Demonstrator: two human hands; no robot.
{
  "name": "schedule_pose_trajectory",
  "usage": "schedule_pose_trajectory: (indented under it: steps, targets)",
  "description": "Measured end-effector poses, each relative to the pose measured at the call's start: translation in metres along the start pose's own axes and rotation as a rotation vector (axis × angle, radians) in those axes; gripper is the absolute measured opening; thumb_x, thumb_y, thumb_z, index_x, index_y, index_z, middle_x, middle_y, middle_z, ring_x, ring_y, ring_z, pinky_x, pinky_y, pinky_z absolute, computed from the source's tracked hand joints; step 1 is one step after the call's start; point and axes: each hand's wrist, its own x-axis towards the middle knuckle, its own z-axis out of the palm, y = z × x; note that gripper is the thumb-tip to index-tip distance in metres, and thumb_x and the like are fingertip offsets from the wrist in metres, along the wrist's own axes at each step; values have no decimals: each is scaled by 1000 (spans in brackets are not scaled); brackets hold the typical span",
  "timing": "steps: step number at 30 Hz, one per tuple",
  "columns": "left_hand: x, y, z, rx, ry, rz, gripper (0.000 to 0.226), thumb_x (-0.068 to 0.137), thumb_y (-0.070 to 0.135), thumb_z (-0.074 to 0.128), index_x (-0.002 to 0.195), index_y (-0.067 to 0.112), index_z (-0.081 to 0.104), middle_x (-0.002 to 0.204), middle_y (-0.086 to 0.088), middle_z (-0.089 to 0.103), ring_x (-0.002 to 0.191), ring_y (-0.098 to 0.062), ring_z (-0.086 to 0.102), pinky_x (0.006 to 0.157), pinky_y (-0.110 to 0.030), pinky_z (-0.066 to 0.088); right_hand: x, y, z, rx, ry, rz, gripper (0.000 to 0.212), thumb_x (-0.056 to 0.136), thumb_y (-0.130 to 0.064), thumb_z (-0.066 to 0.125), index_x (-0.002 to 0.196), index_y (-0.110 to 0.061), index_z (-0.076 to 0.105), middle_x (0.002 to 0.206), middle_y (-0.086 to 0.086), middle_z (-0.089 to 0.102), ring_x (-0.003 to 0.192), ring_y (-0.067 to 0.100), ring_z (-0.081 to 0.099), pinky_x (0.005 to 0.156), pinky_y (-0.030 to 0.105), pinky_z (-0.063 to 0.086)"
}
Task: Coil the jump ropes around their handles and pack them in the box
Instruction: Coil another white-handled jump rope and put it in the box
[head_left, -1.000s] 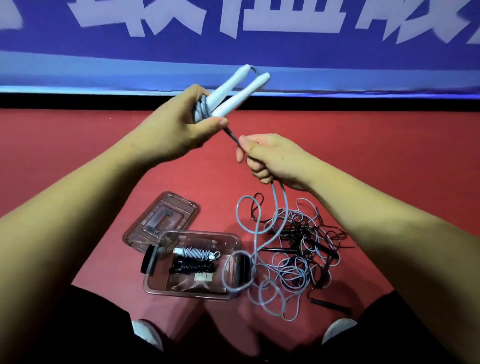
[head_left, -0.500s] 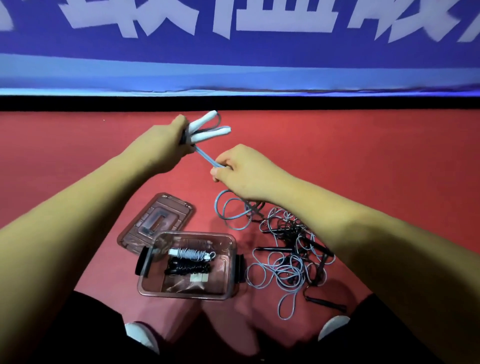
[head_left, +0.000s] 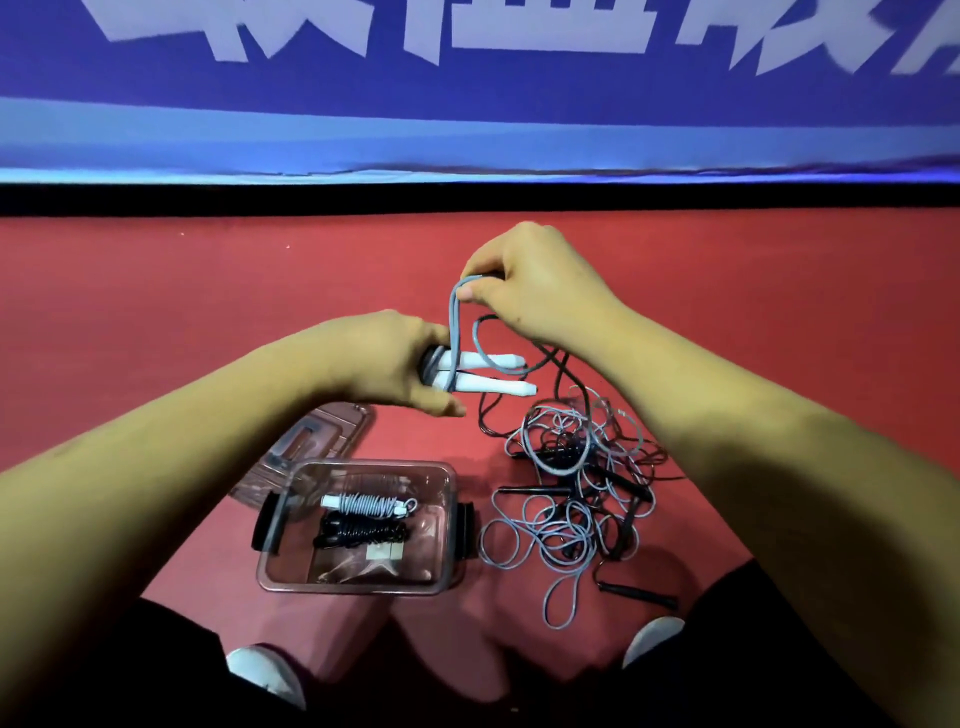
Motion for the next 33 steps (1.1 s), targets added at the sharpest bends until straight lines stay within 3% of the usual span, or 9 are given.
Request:
schedule_pose_trajectory:
  steps: [4, 7, 12, 16, 18, 21, 24, 28, 33]
  targets:
    - [-6, 5, -9, 3, 99, 21, 27, 86, 56, 63, 83, 31, 53, 60, 5, 50, 57, -8, 49, 51, -22, 34, 7, 8, -6, 77, 38, 24, 11, 82, -28, 71, 85, -21, 78, 78, -1, 73, 79, 18, 66, 74, 37, 53]
    - [-9, 1, -10, 72, 57, 74, 29, 89, 45, 64, 94, 18, 54, 62, 6, 50, 56, -8, 47, 54, -32, 27, 8, 16, -9, 130, 15, 23, 8, 78, -30, 78, 81, -23, 78, 75, -4, 73, 72, 11, 64, 68, 28, 49]
    - [-17, 4, -9, 117, -11, 119, 30, 91, 42, 64, 95, 19, 45, 61, 7, 48, 51, -7, 43, 52, -26, 30, 6, 28, -1, 141, -78, 16, 15, 77, -37, 79, 83, -23, 79, 75, -2, 73, 69, 5, 56, 65, 24, 42]
    - [-27, 2, -19, -177, 107, 93, 40, 85, 39, 70, 105, 18, 42, 61, -3, 54, 49, -12, 40, 46, -21, 30, 6, 28, 0, 230, -125, 44, 21, 84, -34, 74, 92, -16, 80, 69, -5, 71, 56, -5, 48, 56, 13, 37]
    - [-32, 1, -26, -333, 157, 93, 46, 85, 33, 72, 113, 21, 39, 62, -9, 54, 49, -10, 36, 47, -22, 30, 3, 29, -3, 317, -184, 83, 16, 87, -26, 71, 94, -14, 79, 75, 1, 72, 60, -1, 49, 57, 18, 39]
    - [-39, 3, -36, -566, 182, 181, 47, 89, 21, 70, 127, 26, 42, 68, -1, 52, 55, -10, 40, 51, -22, 35, -3, 28, -7, 392, -252, 43, 18, 80, -5, 59, 74, -16, 71, 53, -7, 54, 52, 9, 39, 50, 23, 29]
    - [-39, 1, -43, -760, 172, 223, 35, 90, 18, 68, 123, 23, 56, 78, -19, 51, 61, -21, 41, 48, -24, 36, -4, 22, -10, 428, -218, 70, 21, 76, -25, 59, 56, -28, 65, 47, -12, 45, 54, 14, 35, 49, 24, 29]
    - [-37, -1, -48, -856, 231, 94, 28, 88, 16, 68, 114, 10, 58, 74, -17, 49, 58, -20, 40, 43, -23, 31, -3, 20, -3, 441, -255, 54, 16, 93, -32, 62, 91, -30, 78, 59, 0, 45, 56, 19, 33, 51, 27, 30]
    - [-33, -8, -48, -857, 290, -6, 20, 92, 15, 66, 99, 8, 48, 67, -16, 51, 50, -18, 39, 42, -24, 31, -7, 6, 22, 524, -366, 123, 25, 99, -38, 51, 100, -28, 74, 61, 0, 44, 52, 15, 38, 47, 25, 35]
